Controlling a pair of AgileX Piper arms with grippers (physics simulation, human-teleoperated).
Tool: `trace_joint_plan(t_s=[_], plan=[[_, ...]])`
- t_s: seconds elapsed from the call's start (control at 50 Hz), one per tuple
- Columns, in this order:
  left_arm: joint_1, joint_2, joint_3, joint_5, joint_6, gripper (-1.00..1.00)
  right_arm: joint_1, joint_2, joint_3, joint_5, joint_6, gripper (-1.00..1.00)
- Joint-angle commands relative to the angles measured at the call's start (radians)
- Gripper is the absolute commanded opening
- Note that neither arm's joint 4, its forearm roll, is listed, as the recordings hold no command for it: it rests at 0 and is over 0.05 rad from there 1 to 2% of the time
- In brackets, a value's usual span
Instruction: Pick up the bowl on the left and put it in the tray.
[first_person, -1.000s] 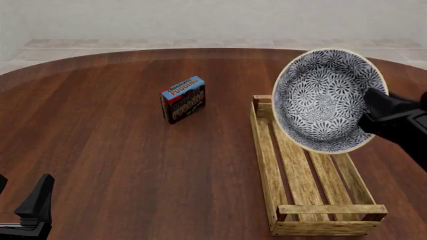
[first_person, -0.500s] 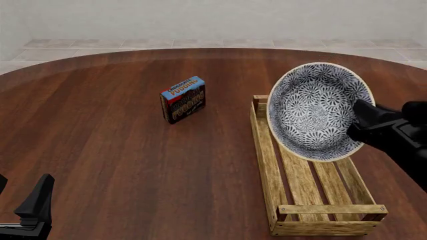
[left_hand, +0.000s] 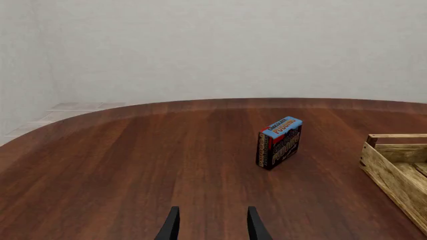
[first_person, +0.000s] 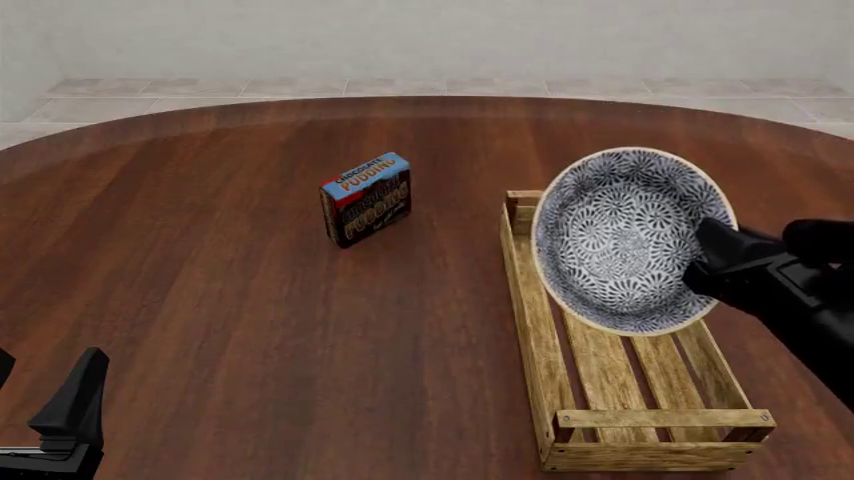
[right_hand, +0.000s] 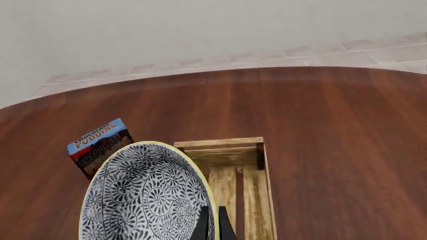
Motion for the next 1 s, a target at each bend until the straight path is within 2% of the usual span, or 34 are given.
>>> trace_joint_plan(t_s=[0.02, 0.74, 0.78, 0.82, 0.86, 0.88, 0.96, 0.98, 1.0], plan=[[0.0, 0.0, 0.0, 0.0, 0.0, 1.0, -0.016, 0.011, 0.004, -0.022, 0.007, -1.0], [0.0, 0.0, 0.0, 0.0, 0.0, 1.0, -0.043, 0.126, 0.025, -0.104, 0.026, -1.0], [0.0, 0.0, 0.0, 0.0, 0.0, 1.0, -0.04, 0.13, 0.025, -0.098, 0.038, -1.0], [0.0, 0.0, 0.0, 0.0, 0.0, 1.0, -0.036, 0.143, 0.024, -0.093, 0.074, -1.0], [0.0, 0.0, 0.0, 0.0, 0.0, 1.0, -0.034, 0.129, 0.024, -0.084, 0.063, -1.0], [0.0, 0.0, 0.0, 0.0, 0.0, 1.0, -0.029, 0.146, 0.023, -0.082, 0.093, -1.0], [0.0, 0.0, 0.0, 0.0, 0.0, 1.0, -0.045, 0.144, 0.02, -0.08, 0.088, -1.0], [0.0, 0.0, 0.0, 0.0, 0.0, 1.0, -0.043, 0.157, 0.019, -0.079, 0.11, -1.0], [0.0, 0.0, 0.0, 0.0, 0.0, 1.0, -0.044, 0.146, 0.02, -0.077, 0.094, -1.0]])
